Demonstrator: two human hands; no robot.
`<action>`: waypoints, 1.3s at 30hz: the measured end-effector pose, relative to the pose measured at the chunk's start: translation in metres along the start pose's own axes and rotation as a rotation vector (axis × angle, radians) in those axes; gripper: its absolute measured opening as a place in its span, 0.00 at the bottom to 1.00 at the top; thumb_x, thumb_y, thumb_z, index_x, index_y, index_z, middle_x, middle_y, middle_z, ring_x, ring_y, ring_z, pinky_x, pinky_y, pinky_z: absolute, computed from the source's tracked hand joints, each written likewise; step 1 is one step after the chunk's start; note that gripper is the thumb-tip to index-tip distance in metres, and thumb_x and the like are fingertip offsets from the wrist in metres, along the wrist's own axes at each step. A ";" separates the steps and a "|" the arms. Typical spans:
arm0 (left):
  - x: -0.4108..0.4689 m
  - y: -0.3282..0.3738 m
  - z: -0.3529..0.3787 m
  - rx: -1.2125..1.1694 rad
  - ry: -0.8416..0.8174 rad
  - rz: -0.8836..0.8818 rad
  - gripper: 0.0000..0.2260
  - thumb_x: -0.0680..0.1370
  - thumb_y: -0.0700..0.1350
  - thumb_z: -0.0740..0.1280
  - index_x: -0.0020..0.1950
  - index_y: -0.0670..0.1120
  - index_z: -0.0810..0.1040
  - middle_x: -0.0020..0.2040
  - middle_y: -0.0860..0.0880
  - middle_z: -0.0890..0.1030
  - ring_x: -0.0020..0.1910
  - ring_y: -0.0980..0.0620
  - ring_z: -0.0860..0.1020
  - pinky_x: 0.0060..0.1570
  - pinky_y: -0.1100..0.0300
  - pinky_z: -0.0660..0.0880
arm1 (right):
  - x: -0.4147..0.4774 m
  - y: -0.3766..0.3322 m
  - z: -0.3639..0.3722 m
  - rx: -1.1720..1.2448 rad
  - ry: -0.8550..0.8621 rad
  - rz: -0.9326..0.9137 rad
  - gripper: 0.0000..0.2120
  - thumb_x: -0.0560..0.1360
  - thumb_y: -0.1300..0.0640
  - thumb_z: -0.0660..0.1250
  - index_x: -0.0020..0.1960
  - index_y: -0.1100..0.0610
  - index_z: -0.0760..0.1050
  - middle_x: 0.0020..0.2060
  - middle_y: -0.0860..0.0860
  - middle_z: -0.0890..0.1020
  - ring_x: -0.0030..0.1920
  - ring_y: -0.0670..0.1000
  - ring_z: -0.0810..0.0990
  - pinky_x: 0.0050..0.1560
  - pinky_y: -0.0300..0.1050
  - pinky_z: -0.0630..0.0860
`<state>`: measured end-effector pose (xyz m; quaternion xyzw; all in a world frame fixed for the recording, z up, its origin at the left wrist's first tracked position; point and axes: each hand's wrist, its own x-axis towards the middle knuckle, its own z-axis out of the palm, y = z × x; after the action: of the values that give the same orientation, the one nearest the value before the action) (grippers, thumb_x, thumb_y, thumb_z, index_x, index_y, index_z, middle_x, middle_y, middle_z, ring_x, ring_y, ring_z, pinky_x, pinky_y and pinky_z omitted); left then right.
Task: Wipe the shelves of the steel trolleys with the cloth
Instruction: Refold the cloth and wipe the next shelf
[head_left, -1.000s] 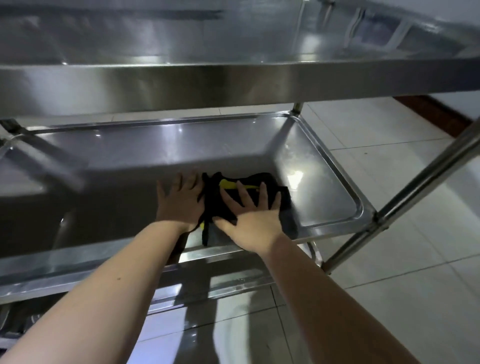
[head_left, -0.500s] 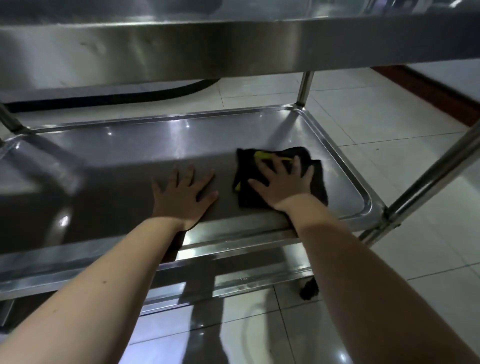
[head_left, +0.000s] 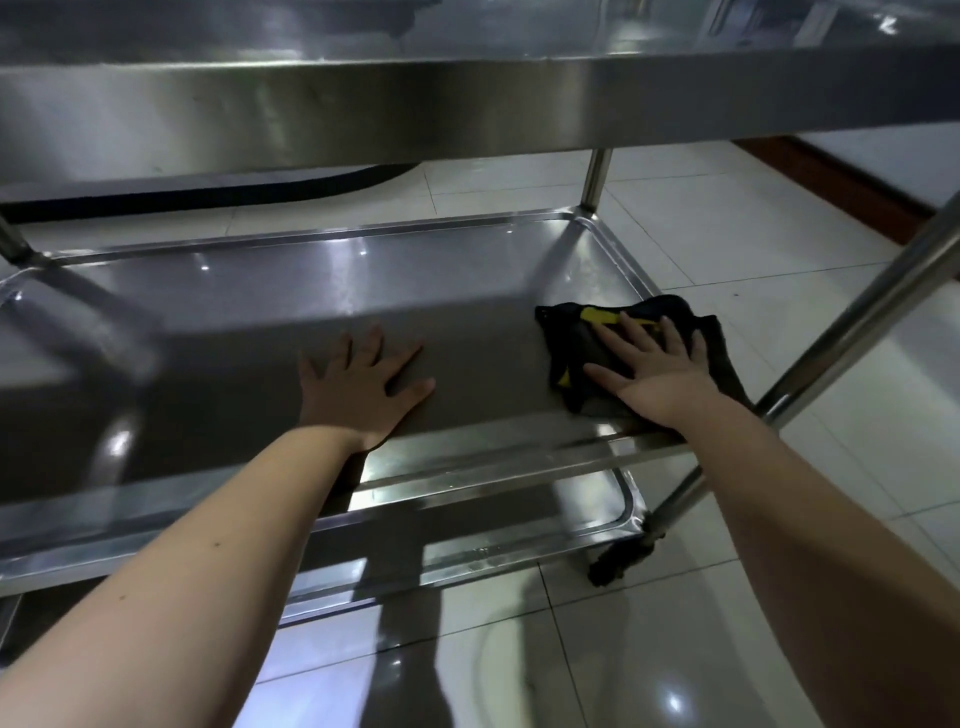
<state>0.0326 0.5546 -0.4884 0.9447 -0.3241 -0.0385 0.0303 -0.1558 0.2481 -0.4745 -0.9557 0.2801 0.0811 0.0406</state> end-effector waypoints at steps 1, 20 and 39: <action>0.000 0.000 0.000 0.002 0.004 0.001 0.31 0.72 0.76 0.40 0.75 0.72 0.46 0.81 0.54 0.46 0.79 0.43 0.45 0.71 0.30 0.43 | -0.010 0.002 0.004 0.005 0.004 -0.029 0.37 0.67 0.20 0.37 0.74 0.28 0.38 0.78 0.38 0.42 0.78 0.57 0.38 0.73 0.63 0.34; 0.001 -0.001 0.006 -0.008 0.008 0.013 0.27 0.76 0.71 0.41 0.75 0.71 0.46 0.81 0.54 0.47 0.79 0.41 0.45 0.69 0.28 0.44 | -0.041 0.007 -0.004 0.029 -0.051 0.126 0.34 0.71 0.23 0.45 0.75 0.29 0.41 0.79 0.40 0.42 0.78 0.58 0.38 0.74 0.66 0.36; -0.051 -0.157 -0.038 -0.026 -0.007 0.041 0.22 0.83 0.59 0.51 0.78 0.61 0.58 0.81 0.53 0.48 0.79 0.47 0.40 0.72 0.35 0.36 | -0.063 -0.100 -0.005 0.064 -0.098 0.066 0.35 0.72 0.23 0.48 0.76 0.30 0.43 0.79 0.39 0.41 0.77 0.63 0.36 0.74 0.66 0.36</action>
<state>0.0918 0.7106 -0.4610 0.9372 -0.3432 -0.0454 0.0421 -0.1529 0.3647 -0.4550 -0.9390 0.3117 0.1201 0.0823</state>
